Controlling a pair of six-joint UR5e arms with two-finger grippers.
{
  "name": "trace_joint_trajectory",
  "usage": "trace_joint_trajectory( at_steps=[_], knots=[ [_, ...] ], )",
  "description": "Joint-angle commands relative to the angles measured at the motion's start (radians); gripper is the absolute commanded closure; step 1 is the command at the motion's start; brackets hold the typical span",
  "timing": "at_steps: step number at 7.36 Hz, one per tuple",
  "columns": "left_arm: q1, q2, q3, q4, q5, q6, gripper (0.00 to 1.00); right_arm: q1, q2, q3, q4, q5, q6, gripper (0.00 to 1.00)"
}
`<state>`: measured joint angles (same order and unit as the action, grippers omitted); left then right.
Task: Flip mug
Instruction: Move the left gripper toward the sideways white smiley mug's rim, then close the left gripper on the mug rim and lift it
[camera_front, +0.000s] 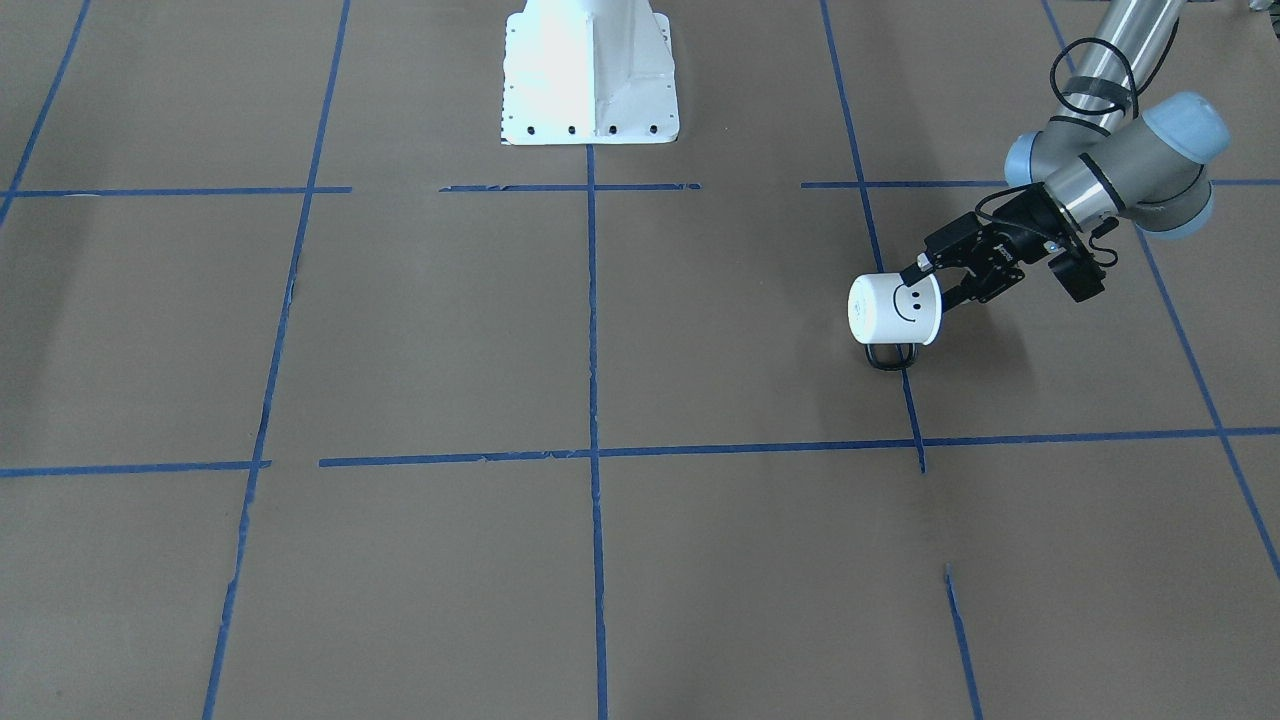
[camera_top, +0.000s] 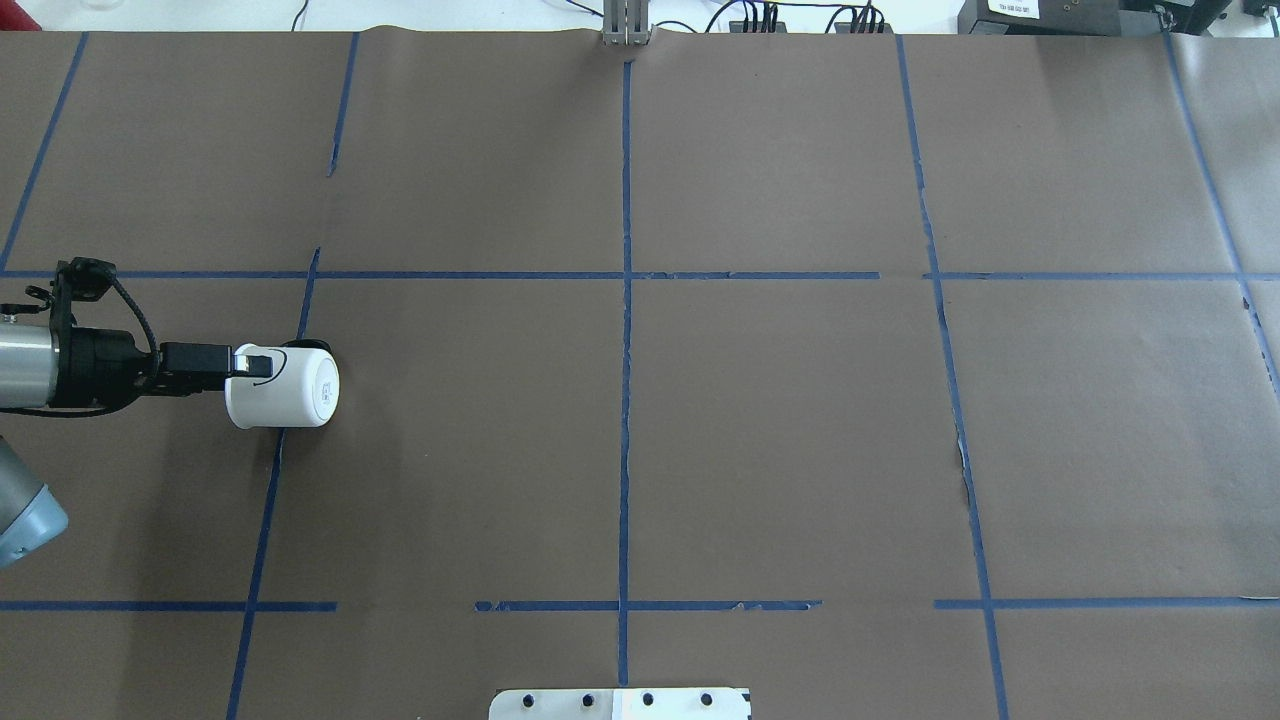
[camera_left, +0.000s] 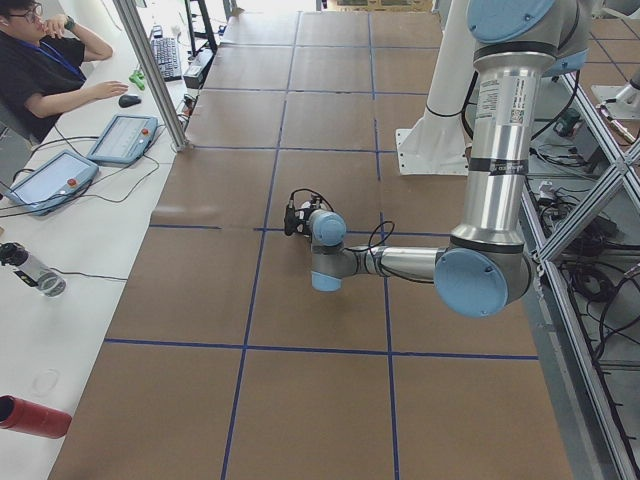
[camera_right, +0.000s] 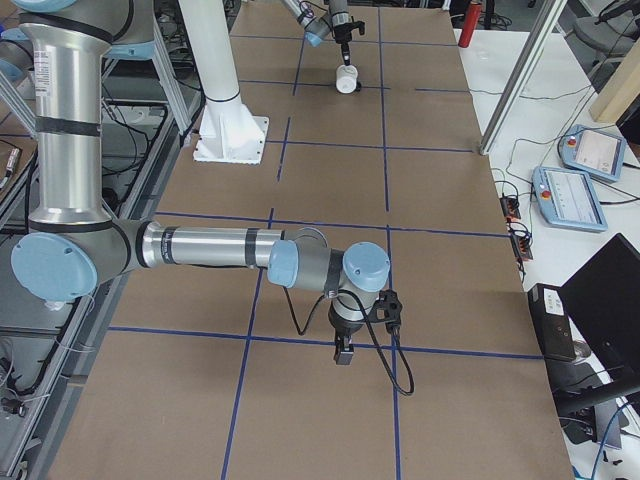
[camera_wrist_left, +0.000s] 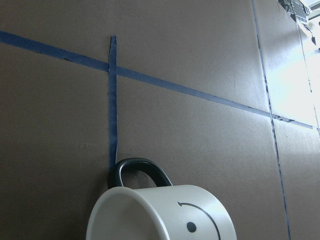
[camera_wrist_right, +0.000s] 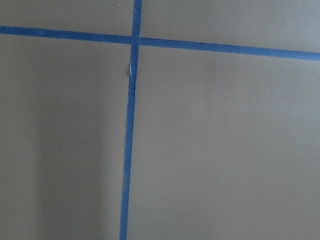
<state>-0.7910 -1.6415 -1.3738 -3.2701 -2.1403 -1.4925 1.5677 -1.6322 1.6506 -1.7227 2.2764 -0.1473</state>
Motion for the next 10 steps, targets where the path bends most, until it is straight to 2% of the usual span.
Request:
trace_joint_trajectory(
  at_steps=[1, 2, 3, 8, 9, 10],
  knots=[
    [0.019, -0.015, 0.001, 0.001, -0.004, -0.002, 0.65, 0.000, 0.000, 0.000, 0.000, 0.000, 0.000, 0.00],
    [0.024, -0.030, -0.001, 0.001, -0.009, -0.003, 0.88, 0.000, 0.000, 0.000, 0.000, 0.000, 0.000, 0.00],
    [0.025, -0.046, -0.004, 0.001, -0.012, -0.041, 1.00, 0.000, 0.000, 0.000, 0.000, 0.000, 0.000, 0.00],
    [0.024, -0.152, -0.019, 0.016, -0.049, -0.156, 1.00, 0.000, 0.000, 0.000, 0.000, 0.000, 0.000, 0.00],
    [0.024, -0.176, -0.019, 0.056, -0.075, -0.199, 1.00, 0.000, 0.000, 0.000, 0.000, 0.000, 0.000, 0.00],
    [0.024, -0.196, -0.049, 0.160, -0.093, -0.219, 1.00, 0.000, 0.000, 0.000, 0.000, 0.000, 0.000, 0.00]
  ],
)
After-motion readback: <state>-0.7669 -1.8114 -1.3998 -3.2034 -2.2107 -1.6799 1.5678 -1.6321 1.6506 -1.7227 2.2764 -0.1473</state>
